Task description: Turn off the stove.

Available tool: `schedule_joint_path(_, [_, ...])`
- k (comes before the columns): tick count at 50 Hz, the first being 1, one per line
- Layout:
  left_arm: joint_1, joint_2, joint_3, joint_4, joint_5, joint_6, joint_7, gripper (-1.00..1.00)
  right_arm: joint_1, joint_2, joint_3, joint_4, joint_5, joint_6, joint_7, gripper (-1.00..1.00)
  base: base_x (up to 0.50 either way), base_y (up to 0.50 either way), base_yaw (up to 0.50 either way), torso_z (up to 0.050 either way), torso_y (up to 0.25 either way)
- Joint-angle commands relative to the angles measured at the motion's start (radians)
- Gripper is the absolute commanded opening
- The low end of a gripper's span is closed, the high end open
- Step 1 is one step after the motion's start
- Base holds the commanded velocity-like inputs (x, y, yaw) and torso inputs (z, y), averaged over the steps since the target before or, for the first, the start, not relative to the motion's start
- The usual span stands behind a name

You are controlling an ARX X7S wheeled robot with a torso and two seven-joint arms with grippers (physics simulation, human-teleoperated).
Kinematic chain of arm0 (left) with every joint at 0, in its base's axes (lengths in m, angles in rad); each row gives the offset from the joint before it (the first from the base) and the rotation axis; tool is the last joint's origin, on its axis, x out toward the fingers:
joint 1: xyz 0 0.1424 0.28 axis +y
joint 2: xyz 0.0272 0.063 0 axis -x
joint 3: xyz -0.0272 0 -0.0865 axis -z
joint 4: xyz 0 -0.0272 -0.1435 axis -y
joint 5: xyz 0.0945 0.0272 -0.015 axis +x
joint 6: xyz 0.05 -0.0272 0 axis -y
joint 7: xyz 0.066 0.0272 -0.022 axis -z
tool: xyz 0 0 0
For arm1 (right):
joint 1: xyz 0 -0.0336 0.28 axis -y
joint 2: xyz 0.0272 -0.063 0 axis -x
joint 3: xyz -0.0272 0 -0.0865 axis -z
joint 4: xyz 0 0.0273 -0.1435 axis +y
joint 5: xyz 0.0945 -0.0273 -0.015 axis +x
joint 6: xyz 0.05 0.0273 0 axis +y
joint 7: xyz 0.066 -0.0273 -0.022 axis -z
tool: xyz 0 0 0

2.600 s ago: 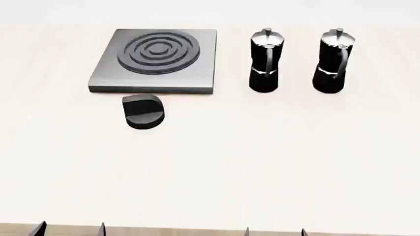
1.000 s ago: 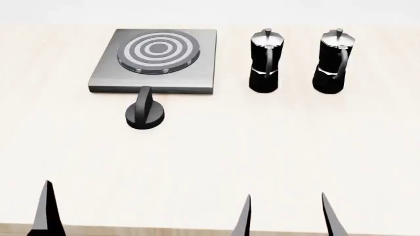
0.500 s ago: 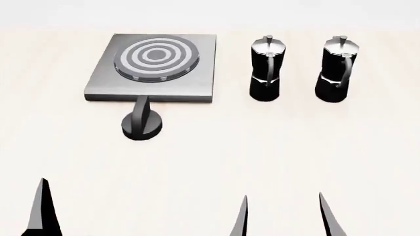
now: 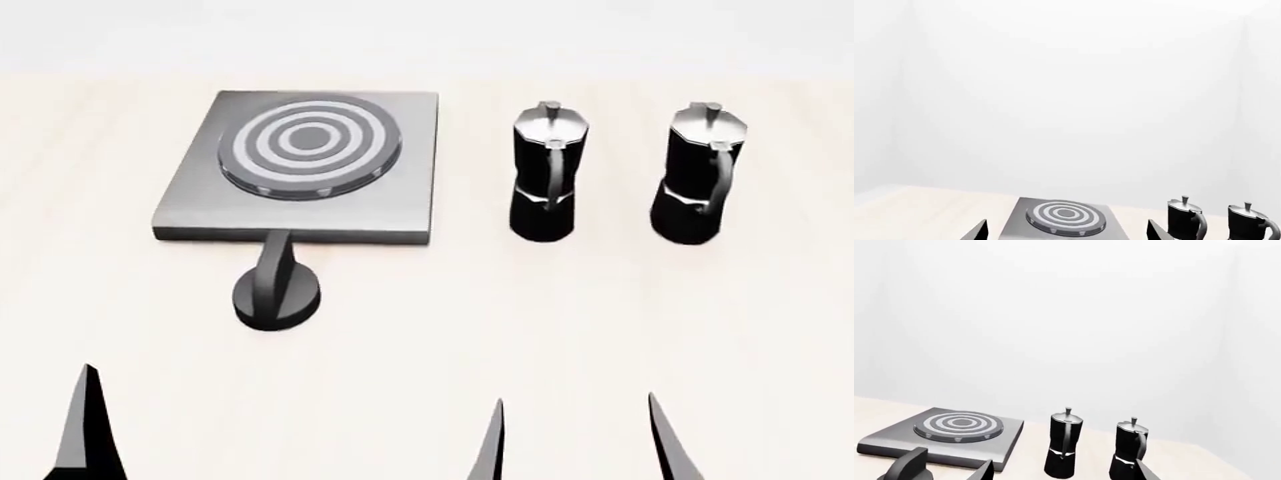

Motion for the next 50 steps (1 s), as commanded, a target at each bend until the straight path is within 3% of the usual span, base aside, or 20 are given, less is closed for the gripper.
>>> schedule_joint_path(1, [0.002, 0.011, -0.019, -0.002, -0.006, -0.001, 0.025, 1.0, -0.002, -0.011, 0.017, -0.005, -0.01, -0.001, -0.012, 1.0, 0.21, 0.0, 0.0, 0.0, 0.0])
schedule_joint_path(50, [-0.002, -0.019, 0.003, -0.008, -0.024, 0.003, -0.008, 1.0, 0.007, 0.017, -0.005, 0.007, 0.023, 0.0, 0.014, 1.0, 0.21, 0.0, 0.0, 0.0, 0.0])
